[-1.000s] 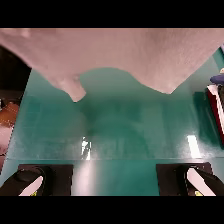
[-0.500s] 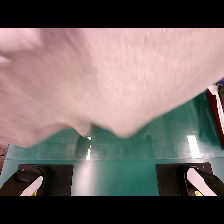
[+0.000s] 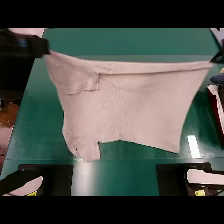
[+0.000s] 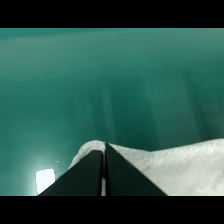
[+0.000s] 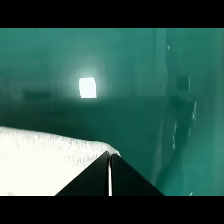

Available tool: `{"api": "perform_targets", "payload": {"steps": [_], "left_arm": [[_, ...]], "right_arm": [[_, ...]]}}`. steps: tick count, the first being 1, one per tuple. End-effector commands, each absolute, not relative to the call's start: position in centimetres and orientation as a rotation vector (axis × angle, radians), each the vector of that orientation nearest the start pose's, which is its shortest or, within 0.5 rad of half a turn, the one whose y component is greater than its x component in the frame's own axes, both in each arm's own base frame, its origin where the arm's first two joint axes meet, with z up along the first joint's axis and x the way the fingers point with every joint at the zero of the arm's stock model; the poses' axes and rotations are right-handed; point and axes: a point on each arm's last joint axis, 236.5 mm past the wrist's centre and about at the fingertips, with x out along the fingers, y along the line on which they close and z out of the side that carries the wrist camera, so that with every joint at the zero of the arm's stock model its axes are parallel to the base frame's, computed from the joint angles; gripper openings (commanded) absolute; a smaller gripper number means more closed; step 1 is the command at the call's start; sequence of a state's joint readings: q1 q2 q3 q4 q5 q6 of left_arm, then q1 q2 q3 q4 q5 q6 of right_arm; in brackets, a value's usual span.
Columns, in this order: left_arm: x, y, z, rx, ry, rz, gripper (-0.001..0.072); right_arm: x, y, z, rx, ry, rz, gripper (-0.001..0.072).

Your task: Fold the shirts.

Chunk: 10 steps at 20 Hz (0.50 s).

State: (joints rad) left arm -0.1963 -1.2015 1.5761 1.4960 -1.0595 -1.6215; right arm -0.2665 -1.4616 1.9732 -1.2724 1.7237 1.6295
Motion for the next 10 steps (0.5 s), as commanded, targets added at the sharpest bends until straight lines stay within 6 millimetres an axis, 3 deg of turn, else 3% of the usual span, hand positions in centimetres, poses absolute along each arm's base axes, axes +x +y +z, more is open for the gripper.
{"api": "perform_targets", "payload": {"steps": [1, 5, 10], "left_arm": [[49.8, -10.7, 14.8, -0.005, 0.779, -0.192, 0.0019], [54.6, -9.8, 12.8, 0.037, 0.676, -0.153, 0.0019], [57.4, -6.4, 13.1, -0.006, 0.587, -0.094, 0.0019]], "right_arm": [[45.0, -4.3, 12.3, 0.294, 1.269, -0.019, 0.0008], [50.1, -4.2, 8.3, 0.299, 1.203, -0.02, 0.0008], [54.1, -4.2, 7.1, 0.296, 1.092, -0.026, 0.0008]]}}
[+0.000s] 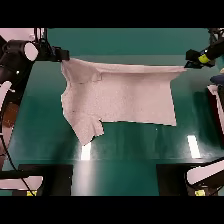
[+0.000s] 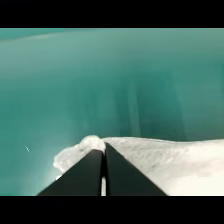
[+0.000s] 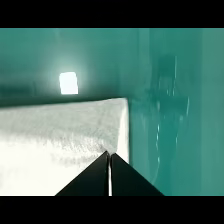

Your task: Fold the shirts.

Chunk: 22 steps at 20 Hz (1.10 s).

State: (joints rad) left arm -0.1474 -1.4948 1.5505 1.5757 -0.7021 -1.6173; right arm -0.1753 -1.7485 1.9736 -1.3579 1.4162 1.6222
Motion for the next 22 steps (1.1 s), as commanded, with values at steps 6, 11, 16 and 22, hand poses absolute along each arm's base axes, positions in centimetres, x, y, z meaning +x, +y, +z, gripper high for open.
{"api": "perform_targets", "payload": {"steps": [6, 11, 16, 22], "left_arm": [[54.8, -4.5, 9.3, 0.044, 0.779, -0.088, 0.0019], [48.3, -4.0, 2.5, 0.092, 1.149, -0.11, 0.0019], [45.2, -3.8, -1.3, 0.092, 1.277, -0.11, 0.002], [44.6, -3.1, 0.1, 0.106, 1.302, -0.088, 0.0601]], "right_arm": [[53.0, -1.3, 4.2, 0.25, 1.21, 0.036, 0.0007], [50.3, -0.6, 0.9, 0.135, 1.38, -0.002, 0.0007], [49.7, 0.9, -0.2, 0.103, 1.428, 0.019, 0.001], [47.5, 0.7, -0.2, 0.1, 1.52, 0.036, 0.0344]]}}
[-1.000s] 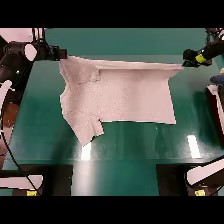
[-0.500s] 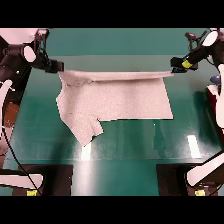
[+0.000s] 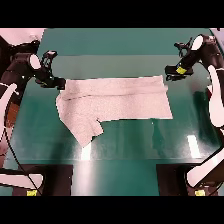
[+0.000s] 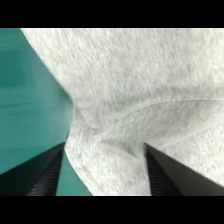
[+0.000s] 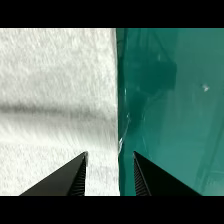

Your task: Fold the shirts.

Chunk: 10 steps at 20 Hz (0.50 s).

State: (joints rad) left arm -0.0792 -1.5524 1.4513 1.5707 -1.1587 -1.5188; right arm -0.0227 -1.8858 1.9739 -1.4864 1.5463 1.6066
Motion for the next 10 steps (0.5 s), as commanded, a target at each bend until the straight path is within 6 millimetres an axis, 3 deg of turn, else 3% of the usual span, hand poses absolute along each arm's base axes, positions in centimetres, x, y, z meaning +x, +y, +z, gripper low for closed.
{"api": "perform_targets", "payload": {"steps": [1, 2, 5, 7, 10], "left_arm": [[44.2, -2.9, 0.6, 0.108, 1.313, -0.077, 0.06], [43.5, -2.8, 1.2, 0.099, 1.319, -0.068, 0.06], [40.6, -3.7, 2.1, 0.017, 1.286, -0.071, 0.06], [37.1, -5.1, 1.5, -0.094, 1.264, -0.085, 0.06], [31.5, -8.0, -0.2, -0.303, 1.267, -0.122, 0.06]], "right_arm": [[46.8, 0.7, 0.0, 0.09, 1.545, 0.048, 0.0342], [46.0, 0.5, 0.5, 0.086, 1.564, 0.067, 0.0338], [45.4, 3.0, 3.4, 0.218, 1.525, 0.217, 0.0336], [45.5, 4.3, 5.6, 0.287, 1.468, 0.297, 0.0336], [45.3, 4.5, 7.2, 0.281, 1.433, 0.315, 0.0336]]}}
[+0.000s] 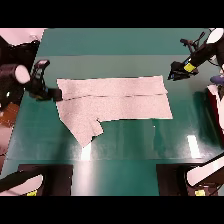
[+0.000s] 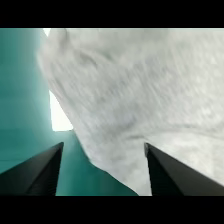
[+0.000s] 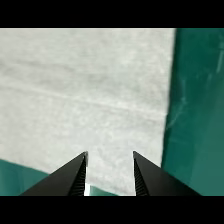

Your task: Fold the shirts.

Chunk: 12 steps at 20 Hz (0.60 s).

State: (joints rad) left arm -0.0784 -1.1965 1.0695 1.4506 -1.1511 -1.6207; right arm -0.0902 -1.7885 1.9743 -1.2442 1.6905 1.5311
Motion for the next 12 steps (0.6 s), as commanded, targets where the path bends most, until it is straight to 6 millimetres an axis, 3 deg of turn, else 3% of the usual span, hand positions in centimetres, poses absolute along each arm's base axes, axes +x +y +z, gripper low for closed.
{"api": "perform_targets", "payload": {"steps": [1, 3, 7, 12], "left_arm": [[30.0, -8.9, -0.7, -0.379, 1.266, -0.131, 0.06], [27.8, -10.2, -1.5, -0.522, 1.258, -0.119, 0.06], [24.4, -11.1, -3.9, -0.619, 1.332, -0.099, 0.06], [24.2, -11.9, -4.6, -0.689, 1.332, -0.099, 0.06]], "right_arm": [[45.3, 4.5, 7.6, 0.271, 1.423, 0.321, 0.0336], [45.2, 4.7, 7.9, 0.259, 1.417, 0.332, 0.0336], [45.2, 4.9, 7.9, 0.257, 1.417, 0.336, 0.0336], [45.2, 4.9, 7.9, 0.257, 1.417, 0.335, 0.0336]]}}
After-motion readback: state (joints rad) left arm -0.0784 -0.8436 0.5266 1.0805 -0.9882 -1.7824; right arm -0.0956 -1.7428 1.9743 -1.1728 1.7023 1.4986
